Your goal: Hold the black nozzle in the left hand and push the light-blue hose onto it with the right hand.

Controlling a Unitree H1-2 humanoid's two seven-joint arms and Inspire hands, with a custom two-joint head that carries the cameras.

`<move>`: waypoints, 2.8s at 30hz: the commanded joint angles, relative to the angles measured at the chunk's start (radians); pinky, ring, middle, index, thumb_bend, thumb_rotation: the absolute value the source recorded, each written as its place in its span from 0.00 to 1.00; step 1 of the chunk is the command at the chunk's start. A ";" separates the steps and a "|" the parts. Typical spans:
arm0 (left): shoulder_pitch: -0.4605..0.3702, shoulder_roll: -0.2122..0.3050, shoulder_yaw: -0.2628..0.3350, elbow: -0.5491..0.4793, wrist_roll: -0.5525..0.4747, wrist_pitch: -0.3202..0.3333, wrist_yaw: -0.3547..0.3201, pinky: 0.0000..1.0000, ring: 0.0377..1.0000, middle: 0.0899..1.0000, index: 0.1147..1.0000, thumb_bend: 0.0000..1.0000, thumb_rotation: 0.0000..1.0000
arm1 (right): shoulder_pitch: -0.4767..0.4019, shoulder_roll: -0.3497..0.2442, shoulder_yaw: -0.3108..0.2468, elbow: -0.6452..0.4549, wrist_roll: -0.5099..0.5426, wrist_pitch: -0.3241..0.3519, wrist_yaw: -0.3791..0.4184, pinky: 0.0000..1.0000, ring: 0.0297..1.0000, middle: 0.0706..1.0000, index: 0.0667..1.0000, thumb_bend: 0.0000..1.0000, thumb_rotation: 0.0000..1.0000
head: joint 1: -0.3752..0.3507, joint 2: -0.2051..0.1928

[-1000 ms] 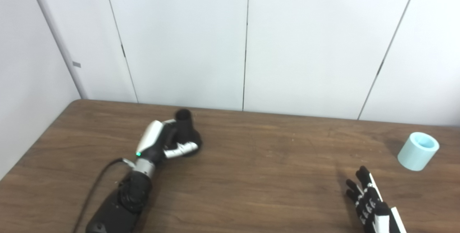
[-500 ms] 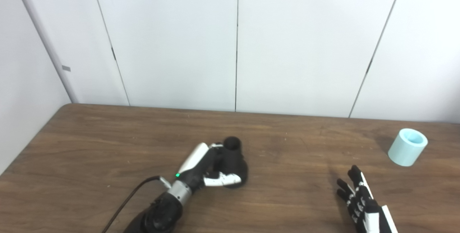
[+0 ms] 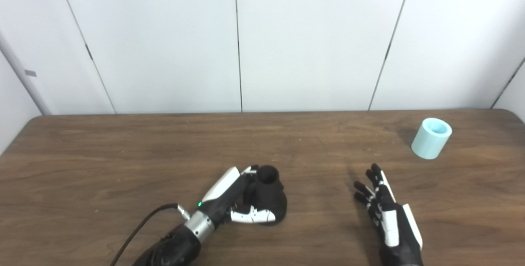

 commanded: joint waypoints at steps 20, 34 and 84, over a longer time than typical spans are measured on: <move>0.074 0.014 -0.068 0.094 0.092 0.010 -0.070 0.96 0.84 0.68 0.31 0.40 0.45 | -0.273 -0.323 -0.109 -0.111 -0.251 0.033 0.036 0.63 0.67 0.65 0.69 0.73 1.00 | 0.014 -0.004; 0.077 0.011 -0.066 0.105 0.094 -0.007 -0.061 0.97 0.84 0.68 0.30 0.40 0.45 | -0.573 -0.632 -0.043 0.114 -0.709 0.215 0.128 0.76 0.78 0.76 0.70 0.82 0.55 | 0.014 -0.012; 0.085 0.018 -0.063 0.098 0.109 -0.012 -0.059 0.96 0.83 0.68 0.31 0.40 0.45 | -0.889 -0.704 0.164 0.744 -0.670 0.244 0.254 0.64 0.89 0.96 0.89 0.97 0.11 | 0.018 0.008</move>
